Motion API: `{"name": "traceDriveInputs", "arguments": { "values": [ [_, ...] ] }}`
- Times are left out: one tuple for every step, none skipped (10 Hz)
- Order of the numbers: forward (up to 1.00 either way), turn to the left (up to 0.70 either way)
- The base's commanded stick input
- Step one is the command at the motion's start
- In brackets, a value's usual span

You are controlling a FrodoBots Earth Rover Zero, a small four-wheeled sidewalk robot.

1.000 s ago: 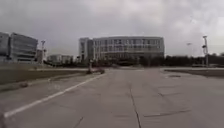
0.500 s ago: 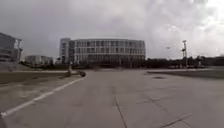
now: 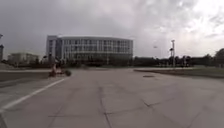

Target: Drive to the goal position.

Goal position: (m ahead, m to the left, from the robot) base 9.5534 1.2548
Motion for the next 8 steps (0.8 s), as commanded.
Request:
{"name": "traceDriveInputs", "arguments": {
  "values": [
    [0.70, -0.01],
    [0.70, -0.01],
    [0.70, -0.01],
    [0.70, -0.01],
    [0.70, -0.01],
    [0.70, -0.01],
    [0.70, -0.01],
    [0.70, -0.01]
  ]
}}
